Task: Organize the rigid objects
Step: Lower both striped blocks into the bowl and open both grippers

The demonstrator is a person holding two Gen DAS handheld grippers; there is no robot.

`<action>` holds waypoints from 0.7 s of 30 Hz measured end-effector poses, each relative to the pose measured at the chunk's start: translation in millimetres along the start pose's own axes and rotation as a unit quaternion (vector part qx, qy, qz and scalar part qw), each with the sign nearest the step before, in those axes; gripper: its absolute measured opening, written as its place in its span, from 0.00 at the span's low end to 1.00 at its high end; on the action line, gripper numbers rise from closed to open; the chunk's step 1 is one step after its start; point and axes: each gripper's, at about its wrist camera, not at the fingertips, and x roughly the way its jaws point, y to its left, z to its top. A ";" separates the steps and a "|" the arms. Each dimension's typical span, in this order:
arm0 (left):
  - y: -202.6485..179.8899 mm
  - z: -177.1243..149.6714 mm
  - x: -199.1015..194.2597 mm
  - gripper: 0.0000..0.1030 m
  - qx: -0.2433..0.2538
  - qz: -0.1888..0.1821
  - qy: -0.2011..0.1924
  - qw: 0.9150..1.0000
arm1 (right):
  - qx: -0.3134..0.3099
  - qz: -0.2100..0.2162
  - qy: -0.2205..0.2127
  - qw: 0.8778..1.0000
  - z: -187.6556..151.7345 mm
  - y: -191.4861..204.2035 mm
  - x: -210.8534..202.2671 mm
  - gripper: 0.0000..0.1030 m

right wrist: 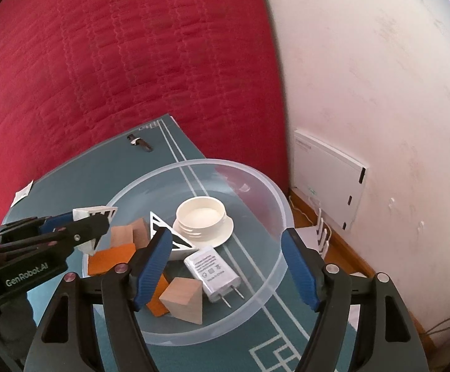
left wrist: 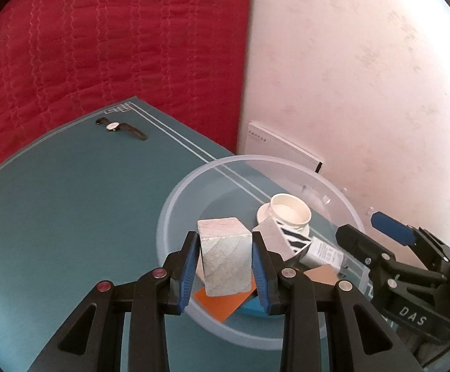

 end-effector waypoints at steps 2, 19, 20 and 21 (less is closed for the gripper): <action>-1.2 1.3 2.5 0.38 -0.004 -0.004 0.001 1.000 | 0.003 -0.002 0.001 1.000 0.1 -1.0 -0.2 0.73; 31.7 -10.0 -31.5 0.99 -0.045 0.090 -0.037 0.994 | 0.009 -0.006 0.001 1.000 -4.6 -5.4 -8.0 0.92; 32.2 -10.6 -34.3 0.99 -0.046 0.095 -0.039 0.994 | 0.009 -0.007 0.002 1.000 -5.2 -5.6 -9.7 0.93; 32.6 -10.8 -35.8 0.99 -0.046 0.100 -0.041 0.993 | 0.010 -0.007 0.002 1.000 -5.9 -5.8 -11.8 0.95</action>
